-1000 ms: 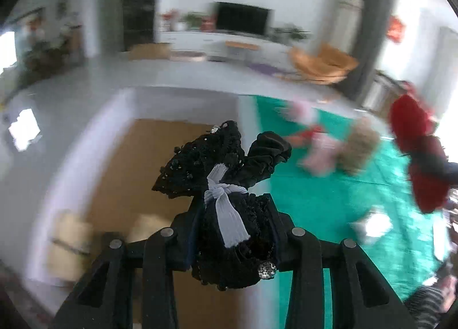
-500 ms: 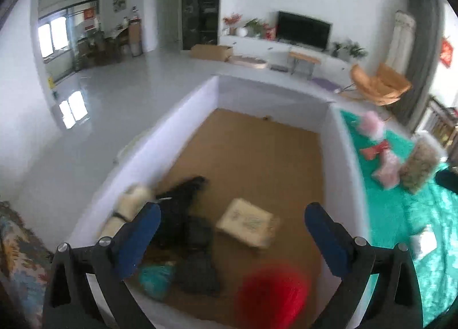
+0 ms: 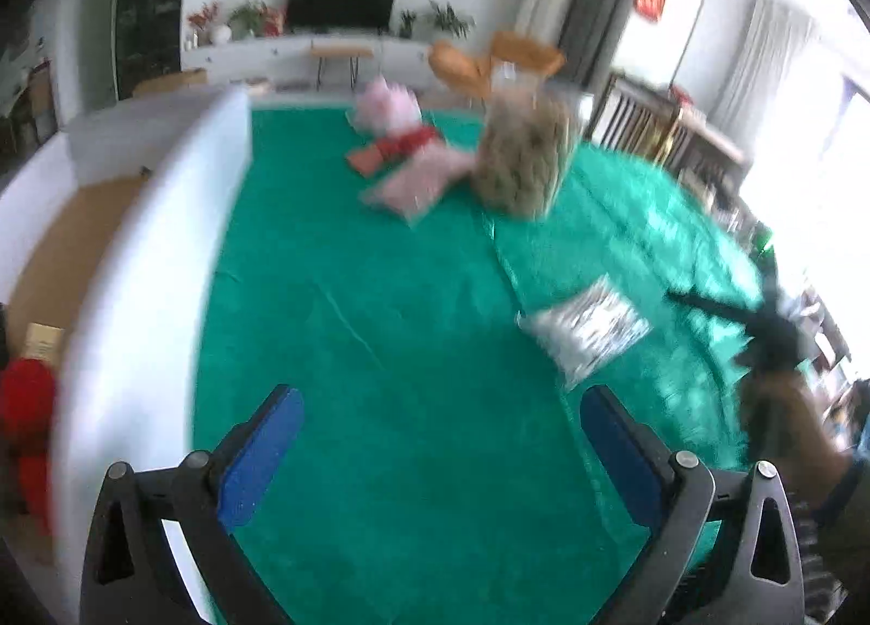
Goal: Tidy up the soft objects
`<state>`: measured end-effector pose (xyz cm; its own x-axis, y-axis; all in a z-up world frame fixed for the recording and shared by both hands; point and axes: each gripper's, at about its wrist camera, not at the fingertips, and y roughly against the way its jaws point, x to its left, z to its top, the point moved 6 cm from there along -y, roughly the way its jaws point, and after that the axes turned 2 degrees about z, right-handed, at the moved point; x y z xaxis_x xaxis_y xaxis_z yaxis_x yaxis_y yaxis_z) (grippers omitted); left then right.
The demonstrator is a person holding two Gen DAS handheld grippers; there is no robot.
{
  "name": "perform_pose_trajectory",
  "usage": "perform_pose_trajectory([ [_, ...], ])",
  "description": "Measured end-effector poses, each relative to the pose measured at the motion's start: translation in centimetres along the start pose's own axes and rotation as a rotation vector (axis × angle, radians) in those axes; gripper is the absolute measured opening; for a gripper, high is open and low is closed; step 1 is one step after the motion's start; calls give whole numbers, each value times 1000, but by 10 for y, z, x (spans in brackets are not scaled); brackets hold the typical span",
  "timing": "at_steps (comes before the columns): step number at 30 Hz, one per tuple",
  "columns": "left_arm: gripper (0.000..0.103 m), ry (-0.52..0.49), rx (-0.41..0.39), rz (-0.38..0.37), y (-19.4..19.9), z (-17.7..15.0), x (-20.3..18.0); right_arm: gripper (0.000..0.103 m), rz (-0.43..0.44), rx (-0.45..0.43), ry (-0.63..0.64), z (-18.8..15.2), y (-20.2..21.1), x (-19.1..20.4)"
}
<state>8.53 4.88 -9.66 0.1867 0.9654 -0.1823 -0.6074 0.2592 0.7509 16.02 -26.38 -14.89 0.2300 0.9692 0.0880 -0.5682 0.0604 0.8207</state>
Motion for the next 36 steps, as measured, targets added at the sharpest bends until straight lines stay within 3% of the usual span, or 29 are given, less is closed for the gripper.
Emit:
perform_pose_trajectory([
  [7, 101, 18, 41, 115, -64, 23, 20, 72, 14, 14, 34, 4, -19, 2],
  [10, 101, 38, 44, 184, -90, 36, 32, 73, -20, -25, 86, 1, -20, 4],
  [18, 102, -4, 75, 267, -126, 34, 40, 79, 11, -38, 107, -1, -23, 3],
  [33, 103, 4, 73, 264, -127, 33, 42, 80, 10, -39, 113, -1, -21, 5],
  [34, 103, 3, 83, 262, -126, 33, 41, 80, 11, -39, 112, -1, -21, 5],
  [36, 103, 10, 190, 257, -127, 36, 41, 80, 12, -39, 111, -3, -19, 6],
])
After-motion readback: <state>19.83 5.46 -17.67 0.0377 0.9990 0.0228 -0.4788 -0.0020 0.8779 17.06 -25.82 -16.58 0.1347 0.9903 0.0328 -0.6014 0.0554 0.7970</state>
